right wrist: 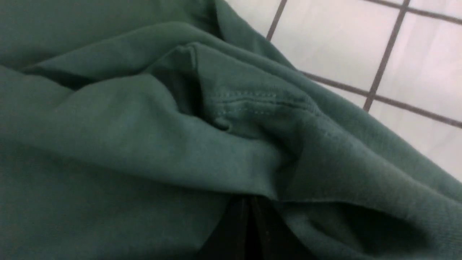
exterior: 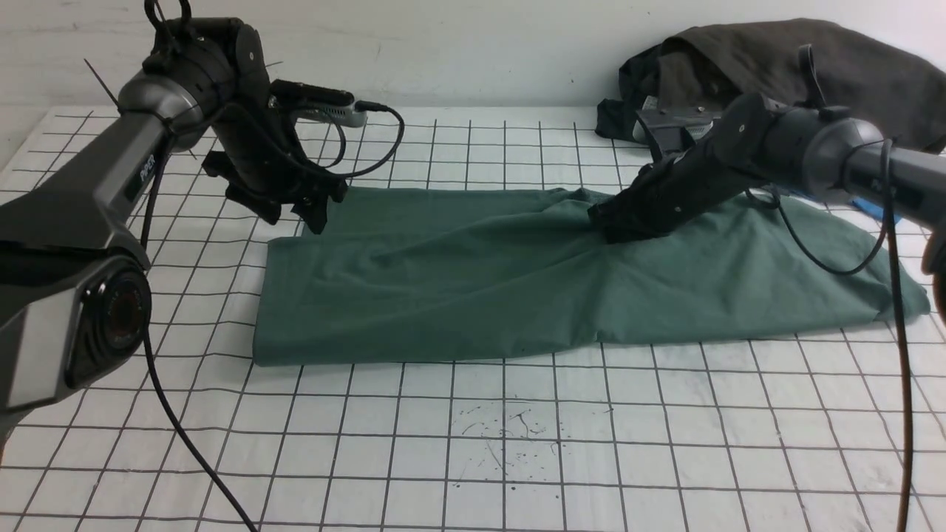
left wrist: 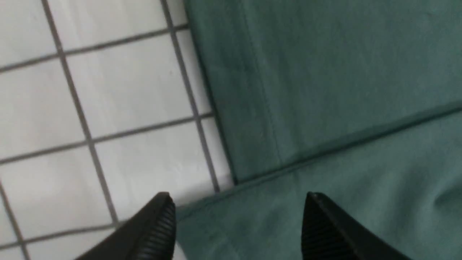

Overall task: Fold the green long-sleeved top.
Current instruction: Use the right arm to clamp the right edge of the fabric

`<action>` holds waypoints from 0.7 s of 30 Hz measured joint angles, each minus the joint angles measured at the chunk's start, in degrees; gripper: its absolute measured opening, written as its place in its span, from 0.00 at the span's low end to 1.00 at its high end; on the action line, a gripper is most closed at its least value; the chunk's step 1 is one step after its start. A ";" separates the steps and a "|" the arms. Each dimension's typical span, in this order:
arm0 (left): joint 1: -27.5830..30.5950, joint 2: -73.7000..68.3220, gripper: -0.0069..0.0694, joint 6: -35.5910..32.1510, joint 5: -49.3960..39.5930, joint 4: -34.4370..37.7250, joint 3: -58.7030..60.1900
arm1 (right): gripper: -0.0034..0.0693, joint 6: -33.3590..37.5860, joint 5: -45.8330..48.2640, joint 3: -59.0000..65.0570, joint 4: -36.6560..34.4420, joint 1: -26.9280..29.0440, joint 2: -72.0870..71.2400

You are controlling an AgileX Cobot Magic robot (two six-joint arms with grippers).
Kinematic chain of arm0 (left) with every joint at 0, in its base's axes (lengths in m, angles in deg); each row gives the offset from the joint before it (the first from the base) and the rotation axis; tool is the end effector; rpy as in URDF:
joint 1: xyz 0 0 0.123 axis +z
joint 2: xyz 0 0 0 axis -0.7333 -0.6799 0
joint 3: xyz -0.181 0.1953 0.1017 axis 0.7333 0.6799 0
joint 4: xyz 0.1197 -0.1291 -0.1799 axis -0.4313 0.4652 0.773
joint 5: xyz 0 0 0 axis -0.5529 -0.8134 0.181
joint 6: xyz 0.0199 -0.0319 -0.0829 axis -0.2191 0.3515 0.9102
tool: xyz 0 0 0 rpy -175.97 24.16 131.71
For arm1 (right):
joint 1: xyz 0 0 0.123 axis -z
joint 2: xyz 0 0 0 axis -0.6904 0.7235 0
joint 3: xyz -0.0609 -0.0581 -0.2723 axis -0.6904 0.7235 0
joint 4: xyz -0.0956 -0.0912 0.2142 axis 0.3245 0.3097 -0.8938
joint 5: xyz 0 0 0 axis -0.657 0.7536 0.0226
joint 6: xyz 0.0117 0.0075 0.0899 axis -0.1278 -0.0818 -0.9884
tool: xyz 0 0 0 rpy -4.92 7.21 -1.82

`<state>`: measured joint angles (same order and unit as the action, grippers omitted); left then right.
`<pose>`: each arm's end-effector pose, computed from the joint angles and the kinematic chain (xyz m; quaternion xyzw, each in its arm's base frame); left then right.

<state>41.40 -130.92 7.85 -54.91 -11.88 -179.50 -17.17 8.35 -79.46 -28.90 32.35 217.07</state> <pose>0.5260 -0.0601 0.1839 0.1208 0.9806 -0.0359 0.1499 0.4992 0.1279 0.1442 -0.1818 0.9412 0.1593 0.2361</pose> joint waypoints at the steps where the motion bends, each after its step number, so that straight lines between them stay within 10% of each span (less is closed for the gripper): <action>1: 0.00 1.25 0.66 0.08 0.00 -0.42 1.53 | 0.03 0.08 0.27 0.00 0.06 0.00 0.00; 12: 0.00 2.88 0.64 -0.34 0.85 -0.74 9.96 | 0.03 0.83 1.19 -0.10 1.42 0.00 -0.10; 21: 0.00 2.76 0.19 -0.34 3.69 -0.94 9.97 | 0.03 1.52 2.52 -0.36 2.09 0.00 -0.45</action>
<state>41.40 -128.16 7.51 -51.22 -12.82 -169.53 -15.65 10.86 -79.82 -26.80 32.35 216.62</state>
